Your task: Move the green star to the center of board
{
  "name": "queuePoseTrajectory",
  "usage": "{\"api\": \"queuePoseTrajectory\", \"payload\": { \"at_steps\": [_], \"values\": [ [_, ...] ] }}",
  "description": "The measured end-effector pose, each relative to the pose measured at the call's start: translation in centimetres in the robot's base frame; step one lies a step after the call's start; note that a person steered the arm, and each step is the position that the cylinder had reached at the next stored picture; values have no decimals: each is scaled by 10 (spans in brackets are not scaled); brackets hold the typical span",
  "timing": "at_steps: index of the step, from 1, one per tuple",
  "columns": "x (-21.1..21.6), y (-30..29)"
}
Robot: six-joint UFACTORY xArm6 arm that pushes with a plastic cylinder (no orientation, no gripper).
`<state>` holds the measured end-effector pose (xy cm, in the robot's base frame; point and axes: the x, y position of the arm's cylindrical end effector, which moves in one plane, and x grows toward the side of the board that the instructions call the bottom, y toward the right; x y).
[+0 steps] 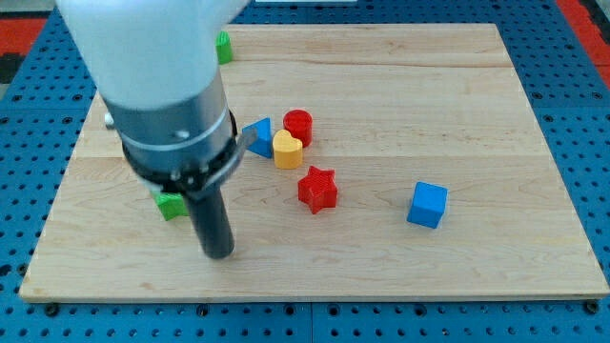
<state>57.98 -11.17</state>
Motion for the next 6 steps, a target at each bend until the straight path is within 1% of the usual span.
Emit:
{"api": "queuePoseTrajectory", "payload": {
  "at_steps": [1,2,3,4,5,6],
  "values": [
    [-15,-83],
    [-56,-51],
    [-92,5],
    [-84,-6],
    [-72,-69],
    [-102,-45]
  ]
}}
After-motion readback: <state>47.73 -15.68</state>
